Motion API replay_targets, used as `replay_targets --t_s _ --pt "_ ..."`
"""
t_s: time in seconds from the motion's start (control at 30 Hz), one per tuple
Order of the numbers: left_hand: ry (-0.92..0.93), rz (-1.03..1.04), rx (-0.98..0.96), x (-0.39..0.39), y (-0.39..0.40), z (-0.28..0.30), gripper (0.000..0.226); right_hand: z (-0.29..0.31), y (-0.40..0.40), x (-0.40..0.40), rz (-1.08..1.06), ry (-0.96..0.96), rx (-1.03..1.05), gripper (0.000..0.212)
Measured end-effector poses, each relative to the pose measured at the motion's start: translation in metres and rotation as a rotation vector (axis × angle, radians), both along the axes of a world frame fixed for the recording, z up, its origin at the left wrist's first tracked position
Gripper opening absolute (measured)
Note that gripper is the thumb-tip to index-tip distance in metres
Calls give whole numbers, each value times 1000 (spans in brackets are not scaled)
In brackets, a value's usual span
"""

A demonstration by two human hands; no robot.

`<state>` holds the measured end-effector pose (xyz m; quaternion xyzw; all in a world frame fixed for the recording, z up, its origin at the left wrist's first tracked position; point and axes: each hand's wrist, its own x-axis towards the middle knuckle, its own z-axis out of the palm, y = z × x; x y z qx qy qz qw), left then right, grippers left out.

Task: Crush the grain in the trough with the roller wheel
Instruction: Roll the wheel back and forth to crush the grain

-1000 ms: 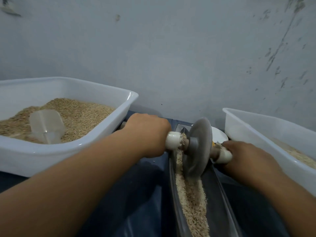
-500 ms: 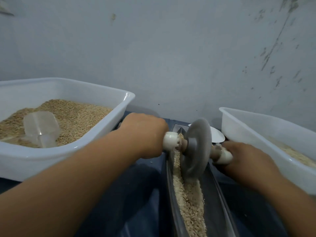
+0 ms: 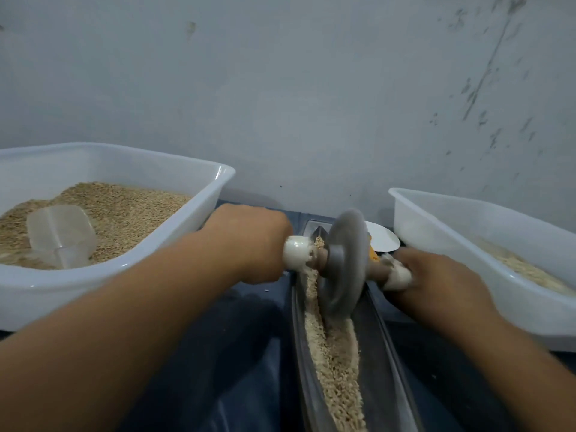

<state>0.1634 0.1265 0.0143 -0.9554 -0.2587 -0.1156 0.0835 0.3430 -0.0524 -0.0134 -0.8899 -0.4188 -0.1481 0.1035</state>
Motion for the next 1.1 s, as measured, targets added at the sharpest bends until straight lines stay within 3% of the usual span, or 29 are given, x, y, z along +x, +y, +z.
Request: replay_targets --t_s 0.07,0.13,0.2,0.27,0.33,0.47,0.57,0.63,0.7,0.77,0.83,0.93,1.03,1.1 --pt "-154 14 106 2 4 -7 15 -6 14 1 -43 -188 86 18" --pt "-146 19 81 3 7 -9 15 -2 18 6 -16 -233 57 16" --pt "6 -2 -54 1 11 -5 18 9 9 11 40 -86 -72 15" --pt "125 -33 -142 -1 12 0 23 18 -3 10 117 210 -226 18" --pt "101 -44 -68 -1 10 1 26 16 -12 5 132 358 -270 30" --pt "-148 -13 147 5 4 -6 24 -4 1 3 -8 63 32 12" --pt "-123 23 67 4 8 -10 18 -3 9 3 -32 -165 70 16" --pt "10 23 -56 1 13 -9 20 8 3 3 29 -115 -50 14" --pt "120 14 -131 -2 14 -6 23 15 -6 4 102 69 -189 16" --pt "114 8 -106 -1 13 -5 23 13 -11 3 124 186 -167 22" --pt "-2 11 -20 1 10 -7 22 1 -7 4 51 110 -24 15" --pt "-159 20 92 4 8 -13 21 -8 8 5 -51 -130 89 22" --pt "-65 49 -31 1 11 -11 20 4 10 9 -8 -192 35 21" --pt "81 49 -133 -1 13 -7 24 14 -1 11 62 -23 -101 18"
